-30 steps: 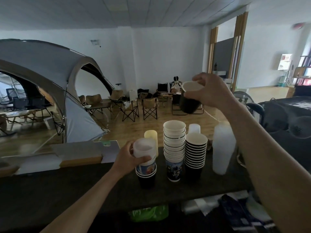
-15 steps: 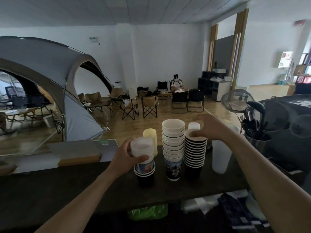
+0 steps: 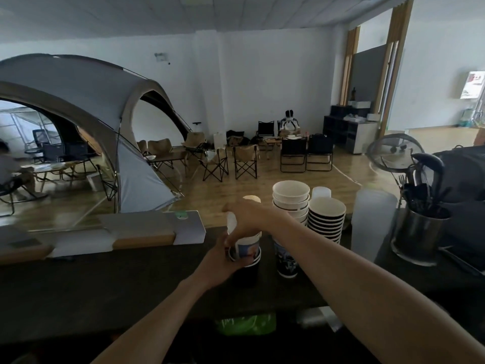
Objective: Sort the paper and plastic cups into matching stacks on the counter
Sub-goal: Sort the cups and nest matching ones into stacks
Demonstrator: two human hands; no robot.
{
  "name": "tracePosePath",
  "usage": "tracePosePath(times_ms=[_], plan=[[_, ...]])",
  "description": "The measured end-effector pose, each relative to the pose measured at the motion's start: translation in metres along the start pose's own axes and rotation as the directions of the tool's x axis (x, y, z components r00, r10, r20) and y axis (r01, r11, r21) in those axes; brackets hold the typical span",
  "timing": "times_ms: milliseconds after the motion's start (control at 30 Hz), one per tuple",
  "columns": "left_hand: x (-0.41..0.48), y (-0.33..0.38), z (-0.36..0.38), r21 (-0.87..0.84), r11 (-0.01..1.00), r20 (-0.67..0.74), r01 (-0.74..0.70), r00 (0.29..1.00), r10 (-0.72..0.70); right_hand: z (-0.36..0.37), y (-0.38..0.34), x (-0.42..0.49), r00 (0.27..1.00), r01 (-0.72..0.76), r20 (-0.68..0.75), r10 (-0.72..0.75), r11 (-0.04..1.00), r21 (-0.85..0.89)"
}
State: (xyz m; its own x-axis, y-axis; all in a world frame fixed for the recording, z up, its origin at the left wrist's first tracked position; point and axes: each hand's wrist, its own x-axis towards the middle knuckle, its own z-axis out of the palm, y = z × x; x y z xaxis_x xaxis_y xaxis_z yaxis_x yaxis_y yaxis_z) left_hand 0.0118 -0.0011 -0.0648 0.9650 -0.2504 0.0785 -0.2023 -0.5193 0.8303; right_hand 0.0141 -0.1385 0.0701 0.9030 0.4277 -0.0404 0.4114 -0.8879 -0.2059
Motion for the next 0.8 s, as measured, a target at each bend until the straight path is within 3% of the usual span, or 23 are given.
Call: tracePosePath(times_ms=[133,467,667,800], plan=[[-0.004,0.002,0.007,-0.007,1.0,0.02,0.009,1.0,-0.008,0.003,0.011,0.017,0.998,-0.061,-0.02,0.059,0.99,-0.128],[-0.012,-0.006,0.001,-0.017,1.0,0.074,-0.004,0.997,0.005,-0.02,0.006,0.014,0.995,0.006,0.097,-0.005,1.0,-0.015],[-0.013,-0.009,0.002,-0.02,1.0,0.06,0.018,0.998,-0.017,-0.087,-0.009,-0.016,0.986,0.09,-0.138,-0.098,0.994,-0.065],[-0.01,-0.015,0.006,-0.055,0.998,0.042,0.018,0.999,-0.015,-0.163,0.008,-0.06,0.93,0.088,-0.362,-0.066,0.995,0.045]])
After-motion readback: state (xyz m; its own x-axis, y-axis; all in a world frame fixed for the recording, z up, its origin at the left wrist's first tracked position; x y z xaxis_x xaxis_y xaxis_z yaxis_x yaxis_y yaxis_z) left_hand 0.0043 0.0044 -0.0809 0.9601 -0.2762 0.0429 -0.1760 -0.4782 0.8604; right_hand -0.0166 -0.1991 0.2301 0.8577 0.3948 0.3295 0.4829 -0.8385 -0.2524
